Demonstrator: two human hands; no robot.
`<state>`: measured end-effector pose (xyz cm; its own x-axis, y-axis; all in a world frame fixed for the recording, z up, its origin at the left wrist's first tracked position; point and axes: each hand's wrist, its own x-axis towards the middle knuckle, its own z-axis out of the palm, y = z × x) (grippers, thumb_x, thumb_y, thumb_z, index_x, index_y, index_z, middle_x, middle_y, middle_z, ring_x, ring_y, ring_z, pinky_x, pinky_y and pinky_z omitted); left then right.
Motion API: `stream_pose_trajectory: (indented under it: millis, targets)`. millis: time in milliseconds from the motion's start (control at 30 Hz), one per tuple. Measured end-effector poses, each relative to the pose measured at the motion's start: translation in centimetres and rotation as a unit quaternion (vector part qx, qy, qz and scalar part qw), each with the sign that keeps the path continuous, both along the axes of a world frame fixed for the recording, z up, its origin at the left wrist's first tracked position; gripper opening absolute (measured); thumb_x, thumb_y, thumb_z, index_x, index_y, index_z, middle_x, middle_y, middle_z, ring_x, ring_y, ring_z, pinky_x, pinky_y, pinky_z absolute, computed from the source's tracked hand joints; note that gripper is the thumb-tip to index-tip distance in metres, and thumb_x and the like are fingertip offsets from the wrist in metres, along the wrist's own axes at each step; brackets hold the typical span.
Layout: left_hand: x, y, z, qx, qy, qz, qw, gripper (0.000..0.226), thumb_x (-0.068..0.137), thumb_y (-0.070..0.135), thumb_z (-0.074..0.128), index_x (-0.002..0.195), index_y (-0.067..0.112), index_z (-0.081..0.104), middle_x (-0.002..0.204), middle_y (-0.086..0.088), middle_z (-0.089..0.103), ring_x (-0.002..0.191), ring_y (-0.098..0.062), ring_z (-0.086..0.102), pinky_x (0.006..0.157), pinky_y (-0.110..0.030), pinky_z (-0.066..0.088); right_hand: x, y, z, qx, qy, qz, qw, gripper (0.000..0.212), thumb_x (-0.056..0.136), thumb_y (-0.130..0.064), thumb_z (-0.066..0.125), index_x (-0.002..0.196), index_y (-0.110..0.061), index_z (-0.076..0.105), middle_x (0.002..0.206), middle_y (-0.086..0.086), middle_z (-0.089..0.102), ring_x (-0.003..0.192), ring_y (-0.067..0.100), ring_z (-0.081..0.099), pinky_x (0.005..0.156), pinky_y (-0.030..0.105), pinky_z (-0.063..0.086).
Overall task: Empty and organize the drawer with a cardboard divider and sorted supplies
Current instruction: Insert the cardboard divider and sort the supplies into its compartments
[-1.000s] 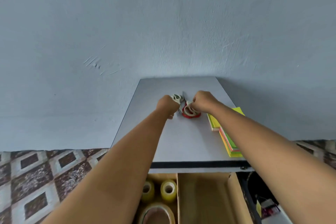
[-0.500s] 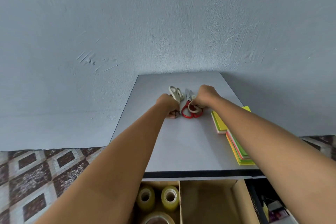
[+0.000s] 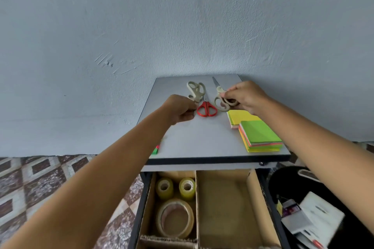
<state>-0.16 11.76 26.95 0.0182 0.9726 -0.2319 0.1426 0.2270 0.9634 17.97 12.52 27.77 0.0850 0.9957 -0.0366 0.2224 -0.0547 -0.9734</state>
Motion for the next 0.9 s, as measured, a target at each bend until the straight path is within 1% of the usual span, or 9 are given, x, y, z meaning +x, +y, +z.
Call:
stream_pose_trajectory:
  millis: [133, 200, 267, 400, 500, 600, 700, 767, 900]
  targets:
    - [-1.2, -6.4, 0.4, 0.021, 0.003, -0.06, 0.998, 0.007, 0.085, 0.003, 0.064, 0.079, 0.006, 0.062, 0.064, -0.005, 0.056, 0.047, -0.007, 0.054, 0.052, -0.015, 0.052, 2.1, -8.5, 0.0, -0.01, 0.035, 0.062, 0.997, 0.014, 0.083, 0.002, 0.063, 0.076, -0.007, 0.056, 0.061, 0.004, 0.063, 0.042, 0.004, 0.06, 0.045, 0.02, 0.053]
    - [-1.9, -9.5, 0.1, 0.026, 0.027, -0.083, 0.996, 0.002, 0.086, 0.005, 0.064, 0.087, 0.003, 0.064, 0.063, -0.005, 0.055, 0.048, -0.006, 0.053, 0.053, -0.014, 0.051, 3.2, -12.4, -0.7, -0.034, 0.017, 0.089, 0.995, 0.011, 0.083, 0.001, 0.064, 0.079, -0.008, 0.058, 0.052, -0.007, 0.064, 0.043, 0.002, 0.058, 0.044, 0.016, 0.047]
    - [-2.8, -11.9, -0.9, 0.035, 0.065, -0.093, 0.993, 0.009, 0.086, 0.008, 0.064, 0.092, 0.002, 0.066, 0.064, -0.004, 0.055, 0.049, -0.003, 0.053, 0.052, -0.013, 0.049, 4.2, -15.4, -1.8, -0.063, -0.006, 0.124, 0.99, 0.01, 0.082, 0.0, 0.065, 0.081, -0.009, 0.06, 0.057, -0.005, 0.066, 0.047, 0.005, 0.06, 0.047, 0.019, 0.047]
    - [-4.4, -15.9, -4.0, 0.019, 0.14, -0.148, 0.979, 0.005, 0.084, 0.011, 0.067, 0.087, 0.008, 0.069, 0.072, -0.009, 0.057, 0.064, -0.011, 0.054, 0.056, -0.015, 0.05, 5.6, -19.1, -6.0, -0.085, -0.193, 0.187, 0.959, 0.012, 0.08, -0.005, 0.071, 0.079, -0.016, 0.065, 0.067, -0.004, 0.069, 0.054, 0.0, 0.061, 0.057, 0.015, 0.046]
    - [-4.8, -17.2, -6.4, -0.014, 0.19, -0.207, 0.96, 0.009, 0.083, 0.014, 0.067, 0.09, 0.009, 0.07, 0.073, -0.007, 0.063, 0.063, -0.012, 0.056, 0.059, -0.017, 0.05, 5.5, -19.6, -9.1, -0.08, -0.314, 0.22, 0.92, 0.007, 0.081, -0.015, 0.071, 0.085, -0.02, 0.069, 0.078, -0.008, 0.069, 0.069, 0.001, 0.064, 0.062, 0.015, 0.046]
    - [-4.3, -17.4, -8.2, -0.032, 0.21, -0.22, 0.952, 0.011, 0.083, 0.014, 0.068, 0.092, 0.008, 0.071, 0.077, -0.005, 0.066, 0.064, -0.01, 0.059, 0.061, -0.019, 0.051, 4.6, -18.8, -12.0, -0.049, -0.374, 0.214, 0.901, 0.01, 0.085, -0.017, 0.066, 0.094, -0.02, 0.07, 0.088, -0.007, 0.066, 0.082, 0.009, 0.062, 0.068, 0.019, 0.045]
    - [-3.5, -17.2, -9.3, -0.03, 0.217, -0.217, 0.951, 0.008, 0.084, 0.015, 0.068, 0.089, 0.009, 0.071, 0.073, -0.002, 0.064, 0.063, -0.01, 0.057, 0.059, -0.018, 0.049, 3.5, -17.1, -14.4, -0.054, -0.402, 0.25, 0.879, 0.015, 0.087, -0.014, 0.06, 0.094, -0.024, 0.069, 0.088, -0.005, 0.066, 0.076, 0.013, 0.062, 0.065, 0.023, 0.048]
    - [-3.0, -17.1, -9.7, -0.033, 0.212, -0.211, 0.954, 0.004, 0.084, 0.014, 0.068, 0.085, 0.011, 0.071, 0.069, -0.001, 0.062, 0.061, -0.01, 0.055, 0.055, -0.015, 0.048, 2.7, -16.0, -15.7, -0.094, -0.428, 0.307, 0.845, 0.02, 0.087, -0.011, 0.057, 0.096, -0.024, 0.07, 0.098, -0.003, 0.069, 0.084, 0.016, 0.063, 0.069, 0.026, 0.048]
    - [-2.4, -16.7, -10.5, -0.045, 0.211, -0.21, 0.953, 0.004, 0.085, 0.013, 0.067, 0.086, 0.011, 0.07, 0.067, 0.001, 0.06, 0.059, -0.008, 0.054, 0.055, -0.014, 0.047, 1.3, -15.2, -17.1, -0.164, -0.496, 0.425, 0.74, 0.023, 0.09, -0.014, 0.059, 0.11, -0.01, 0.068, 0.113, 0.004, 0.066, 0.099, 0.02, 0.06, 0.073, 0.022, 0.039]
